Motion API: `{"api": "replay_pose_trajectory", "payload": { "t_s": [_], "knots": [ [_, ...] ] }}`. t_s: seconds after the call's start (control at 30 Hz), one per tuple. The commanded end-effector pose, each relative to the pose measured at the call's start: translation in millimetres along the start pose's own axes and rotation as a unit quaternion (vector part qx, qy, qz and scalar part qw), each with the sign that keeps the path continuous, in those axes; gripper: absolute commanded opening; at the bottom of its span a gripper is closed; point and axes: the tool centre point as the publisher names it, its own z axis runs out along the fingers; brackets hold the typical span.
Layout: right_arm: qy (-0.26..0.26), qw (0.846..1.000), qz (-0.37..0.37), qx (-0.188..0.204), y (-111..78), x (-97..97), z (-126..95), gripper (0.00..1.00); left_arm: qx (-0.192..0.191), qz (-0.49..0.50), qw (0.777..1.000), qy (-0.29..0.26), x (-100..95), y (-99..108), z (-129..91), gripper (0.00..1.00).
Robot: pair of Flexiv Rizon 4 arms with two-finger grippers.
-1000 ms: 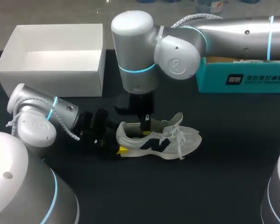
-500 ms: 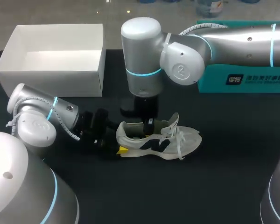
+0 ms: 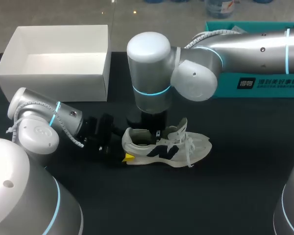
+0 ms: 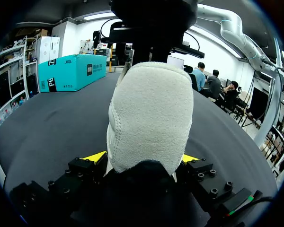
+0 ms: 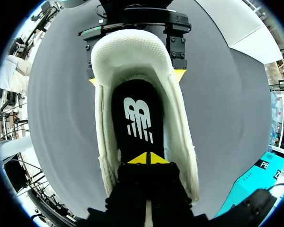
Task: Take the shoe out of the shoebox, open the shoe tongue, remove and reinsert the insole, then place the shoe into the shoebox
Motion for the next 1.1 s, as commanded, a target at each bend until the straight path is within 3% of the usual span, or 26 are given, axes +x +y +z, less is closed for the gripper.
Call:
{"api": "replay_pose_trajectory", "payload": {
  "t_s": [0.03, 0.33, 0.4, 0.57, 0.9, 1.03, 1.1],
  "knots": [
    [-0.016, 1.0, 0.005, 0.0, -1.4, 1.1, 3, 0.0, -0.002, -0.001, 1.0, -0.001, 2.1, 4, 1, 0.0],
    [-0.032, 0.999, 0.006, -0.002, -0.1, -10.3, 10, 0.0, -0.002, -0.001, 1.0, -0.001, 2.1, 4, 1, 0.0],
    [-0.031, 1.0, 0.003, -0.002, 1.4, -14.7, 12, 0.21, -0.002, -0.001, 1.0, -0.001, 2.1, 4, 1, 0.0],
    [-0.028, 1.0, -0.002, -0.008, 2.7, -21.2, 17, 0.34, -0.002, -0.001, 1.0, -0.001, 2.1, 4, 1, 0.0],
    [0.022, 0.999, 0.0, -0.029, 7.7, -11.9, 40, 0.36, -0.002, -0.001, 1.0, -0.001, 2.1, 4, 1, 0.0],
    [0.066, 0.997, -0.002, -0.034, 12.7, -3.6, 52, 0.36, -0.002, -0.001, 1.0, -0.001, 2.1, 4, 1, 0.0],
    [0.075, 0.996, 0.0, -0.037, 13.9, 1.1, 55, 0.31, -0.002, -0.001, 1.0, -0.001, 2.1, 4, 1, 0.0]
  ]
}}
